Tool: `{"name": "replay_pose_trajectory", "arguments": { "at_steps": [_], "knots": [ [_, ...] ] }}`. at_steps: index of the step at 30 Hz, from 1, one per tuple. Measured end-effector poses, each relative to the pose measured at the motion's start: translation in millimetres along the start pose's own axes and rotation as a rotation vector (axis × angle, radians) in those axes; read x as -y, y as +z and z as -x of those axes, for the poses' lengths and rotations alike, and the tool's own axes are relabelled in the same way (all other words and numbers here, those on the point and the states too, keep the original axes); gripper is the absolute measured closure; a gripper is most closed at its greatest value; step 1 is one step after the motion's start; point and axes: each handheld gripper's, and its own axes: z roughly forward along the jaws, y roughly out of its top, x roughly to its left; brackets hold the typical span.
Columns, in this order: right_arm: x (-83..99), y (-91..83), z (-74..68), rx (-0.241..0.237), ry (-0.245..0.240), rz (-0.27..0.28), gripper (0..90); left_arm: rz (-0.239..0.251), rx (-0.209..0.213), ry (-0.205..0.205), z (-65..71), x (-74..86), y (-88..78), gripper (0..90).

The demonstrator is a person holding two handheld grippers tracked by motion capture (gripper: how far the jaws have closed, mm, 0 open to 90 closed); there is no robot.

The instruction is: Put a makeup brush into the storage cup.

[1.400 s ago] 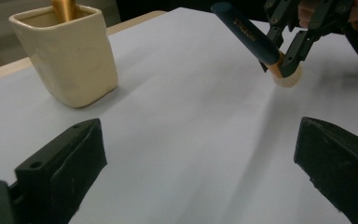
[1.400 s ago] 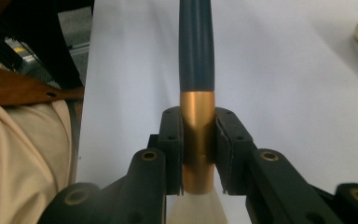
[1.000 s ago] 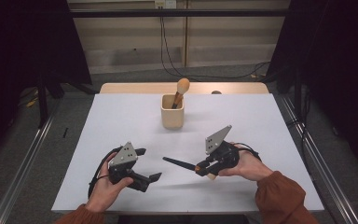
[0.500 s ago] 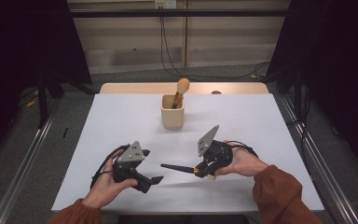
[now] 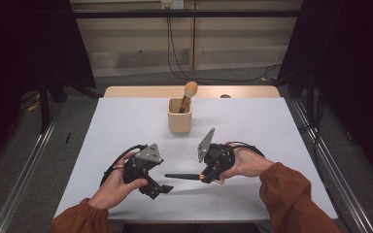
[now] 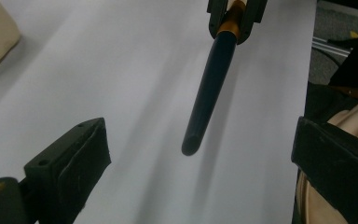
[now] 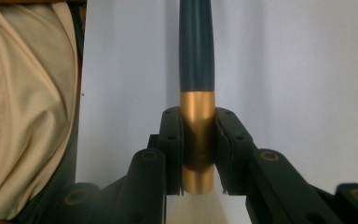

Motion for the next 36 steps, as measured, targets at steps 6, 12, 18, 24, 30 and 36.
{"name": "replay_pose_trajectory", "arguments": {
  "at_steps": [6,12,18,24,30,36],
  "knots": [
    [-7.2,2.6,1.1,-0.009,-0.020,-0.036,74.6,-0.056,0.031,0.020,-1.1,-6.8,8.5,4.6],
    [-12.9,7.3,2.5,-0.016,-0.037,-0.057,74.6,-0.117,0.065,0.026,-6.7,-12.6,20.3,5.6],
    [-19.3,10.1,-1.0,-0.025,-0.045,-0.075,74.6,-0.140,0.094,0.046,-5.6,-18.2,28.2,7.7],
    [-21.7,10.1,-1.7,-0.013,-0.054,-0.062,74.6,-0.091,0.093,0.052,-5.1,-19.4,31.5,21.5],
    [-23.4,11.3,-1.0,-0.008,-0.065,-0.050,74.6,-0.107,0.102,0.049,-5.6,-19.5,37.4,31.9],
    [-25.2,12.2,-2.1,-0.004,-0.077,-0.036,74.6,-0.098,0.123,0.031,-7.7,-20.3,40.1,42.0]
  ]
}}
